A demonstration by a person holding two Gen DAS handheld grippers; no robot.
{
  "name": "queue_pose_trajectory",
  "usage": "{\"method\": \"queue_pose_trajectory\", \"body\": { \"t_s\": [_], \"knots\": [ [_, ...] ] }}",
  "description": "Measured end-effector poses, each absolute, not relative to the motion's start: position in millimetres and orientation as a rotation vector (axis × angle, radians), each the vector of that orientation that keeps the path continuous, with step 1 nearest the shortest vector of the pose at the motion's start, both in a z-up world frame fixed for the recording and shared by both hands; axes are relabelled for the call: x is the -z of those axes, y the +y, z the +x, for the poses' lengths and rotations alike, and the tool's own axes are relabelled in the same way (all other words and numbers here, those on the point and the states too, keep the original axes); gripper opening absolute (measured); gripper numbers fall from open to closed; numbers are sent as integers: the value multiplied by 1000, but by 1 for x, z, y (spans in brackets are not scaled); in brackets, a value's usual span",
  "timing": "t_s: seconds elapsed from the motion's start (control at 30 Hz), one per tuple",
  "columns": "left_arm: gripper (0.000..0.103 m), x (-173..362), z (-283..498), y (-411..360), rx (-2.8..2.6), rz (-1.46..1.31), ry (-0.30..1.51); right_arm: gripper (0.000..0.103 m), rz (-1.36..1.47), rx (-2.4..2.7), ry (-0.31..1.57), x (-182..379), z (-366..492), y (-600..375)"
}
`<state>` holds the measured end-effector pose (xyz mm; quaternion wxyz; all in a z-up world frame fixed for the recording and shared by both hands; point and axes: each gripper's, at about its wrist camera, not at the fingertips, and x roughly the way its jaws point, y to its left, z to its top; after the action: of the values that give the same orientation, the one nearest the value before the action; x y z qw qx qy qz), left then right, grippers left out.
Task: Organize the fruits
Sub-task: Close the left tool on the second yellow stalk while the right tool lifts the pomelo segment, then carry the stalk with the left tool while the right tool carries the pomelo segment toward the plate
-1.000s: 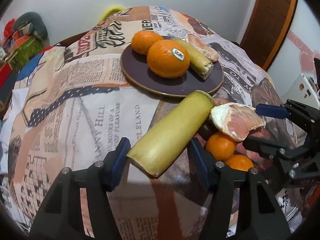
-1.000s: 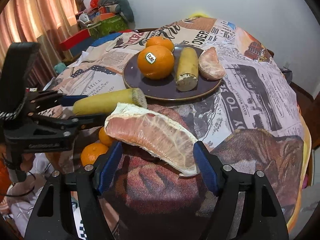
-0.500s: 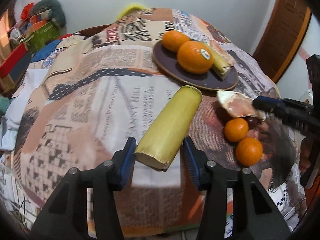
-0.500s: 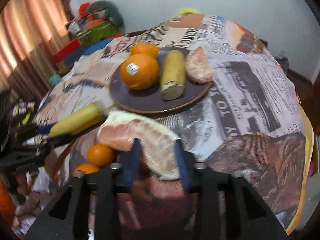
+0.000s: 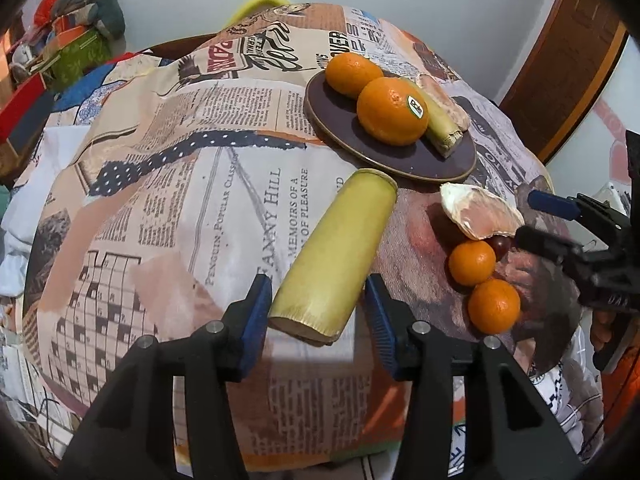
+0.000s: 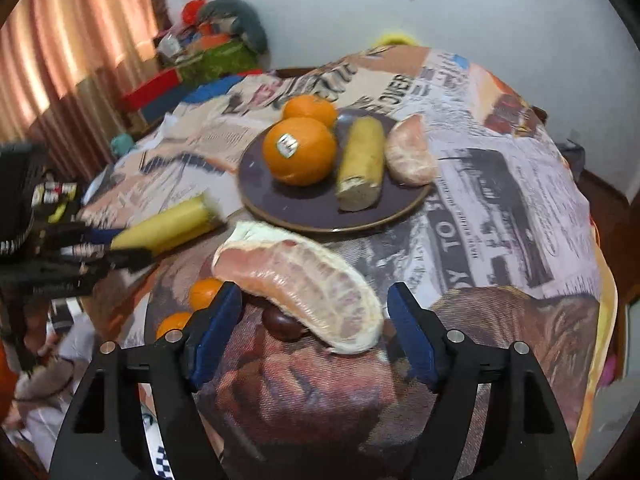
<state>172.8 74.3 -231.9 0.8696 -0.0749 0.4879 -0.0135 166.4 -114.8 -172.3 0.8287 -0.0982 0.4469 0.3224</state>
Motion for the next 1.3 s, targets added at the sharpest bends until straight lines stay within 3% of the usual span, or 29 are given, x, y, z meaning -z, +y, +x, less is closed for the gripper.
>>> {"method": "queue_pose_trajectory", "body": {
  "t_s": [0.2, 0.4, 0.43, 0.73, 0.83, 1.03, 1.3],
  "knots": [
    [50, 233, 179, 71, 38, -134, 1028, 78, -334, -664, 972, 187, 177, -97],
    [57, 234, 190, 69, 52, -114, 1028, 75, -376, -671, 979, 193, 189, -88],
    [58, 234, 193, 69, 52, -114, 1026, 68, -359, -679, 983, 192, 190, -90],
    [58, 238, 214, 56, 61, -48, 1023, 52, -176, -652, 997, 186, 194, -118],
    [58, 239, 220, 53, 60, -41, 1022, 41, -121, -617, 1000, 183, 196, -130],
    [48, 239, 222, 48, 59, -21, 1008, 20, -31, -548, 1003, 182, 203, -159],
    [40, 233, 223, 52, 54, -68, 999, 21, 6, -560, 1030, 185, 212, -164]
  ]
}}
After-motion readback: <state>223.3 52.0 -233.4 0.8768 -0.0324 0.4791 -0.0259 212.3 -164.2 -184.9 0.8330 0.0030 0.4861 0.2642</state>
